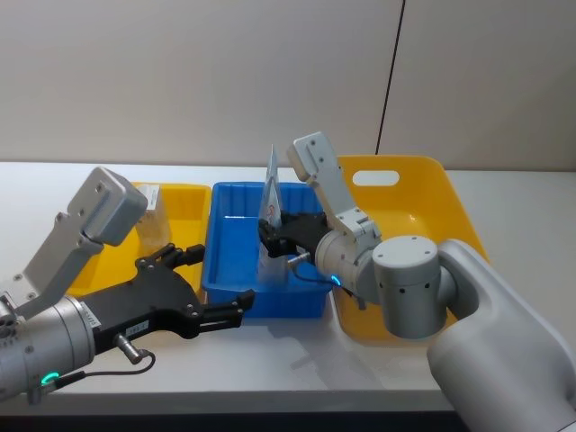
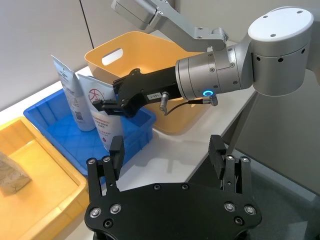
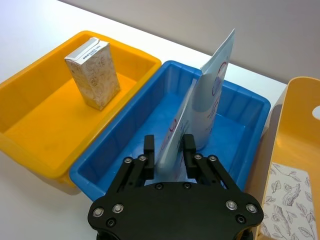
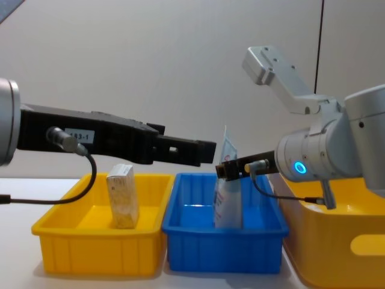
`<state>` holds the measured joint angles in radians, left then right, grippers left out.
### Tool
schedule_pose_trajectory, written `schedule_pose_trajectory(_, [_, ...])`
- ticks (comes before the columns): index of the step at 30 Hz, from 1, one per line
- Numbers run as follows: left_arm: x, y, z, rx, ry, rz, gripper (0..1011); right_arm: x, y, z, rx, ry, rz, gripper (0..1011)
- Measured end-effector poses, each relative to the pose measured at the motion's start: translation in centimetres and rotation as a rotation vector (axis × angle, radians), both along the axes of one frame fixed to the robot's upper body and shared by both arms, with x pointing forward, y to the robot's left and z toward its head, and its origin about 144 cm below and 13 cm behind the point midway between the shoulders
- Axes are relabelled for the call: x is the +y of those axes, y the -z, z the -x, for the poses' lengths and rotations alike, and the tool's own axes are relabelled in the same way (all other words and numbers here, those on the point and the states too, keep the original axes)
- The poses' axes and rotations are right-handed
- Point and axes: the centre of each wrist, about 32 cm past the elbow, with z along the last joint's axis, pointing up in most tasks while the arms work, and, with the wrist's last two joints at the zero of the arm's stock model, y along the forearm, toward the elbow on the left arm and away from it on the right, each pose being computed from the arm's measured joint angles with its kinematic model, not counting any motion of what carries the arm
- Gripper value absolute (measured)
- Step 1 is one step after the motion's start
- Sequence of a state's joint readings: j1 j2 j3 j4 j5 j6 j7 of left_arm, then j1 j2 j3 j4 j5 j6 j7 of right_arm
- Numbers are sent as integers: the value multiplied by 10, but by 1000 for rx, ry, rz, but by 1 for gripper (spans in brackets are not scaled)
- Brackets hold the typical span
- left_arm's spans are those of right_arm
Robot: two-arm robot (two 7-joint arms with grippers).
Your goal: Bimanual collaborative sorting of washing and personal care products
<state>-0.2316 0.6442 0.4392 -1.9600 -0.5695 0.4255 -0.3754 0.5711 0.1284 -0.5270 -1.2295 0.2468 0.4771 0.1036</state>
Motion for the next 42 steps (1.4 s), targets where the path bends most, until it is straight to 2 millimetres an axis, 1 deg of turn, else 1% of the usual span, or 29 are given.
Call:
schedule_pose_trajectory(2, [0, 0, 0, 0, 0, 0, 1002, 0, 0, 0, 0, 0, 0, 286])
schedule_pose_trajectory(4, [0, 0, 0, 0, 0, 0, 1001, 0, 0, 0, 0, 0, 0, 241])
schedule_pose_trajectory(8, [0, 0, 0, 0, 0, 0, 1001, 1, 0, -1, 0, 0, 0, 118])
schedule_pose_trajectory(12, [0, 0, 0, 0, 0, 0, 1001, 1, 0, -1, 0, 0, 0, 60])
schedule_pose_trajectory(15, [0, 0, 0, 0, 0, 0, 1001, 1, 0, -1, -1, 0, 0, 41])
schedule_pose_trajectory(24, [0, 0, 0, 0, 0, 0, 1001, 0, -4, 1, -23, -1, -15, 38])
schedule_pose_trajectory(33, [0, 0, 0, 0, 0, 0, 1001, -6, -26, 4, -89, -11, -71, 38])
schedule_pose_trajectory(35, [0, 0, 0, 0, 0, 0, 1001, -9, -35, 5, -116, -15, -94, 38])
schedule_pose_trajectory(36, [0, 0, 0, 0, 0, 0, 1001, -9, -35, 5, -116, -15, -94, 37])
schedule_pose_trajectory(39, [0, 0, 0, 0, 0, 0, 1001, -14, -48, 8, -153, -21, -127, 35])
schedule_pose_trajectory(42, [0, 0, 0, 0, 0, 0, 1002, -18, -56, 9, -178, -20, -146, 35])
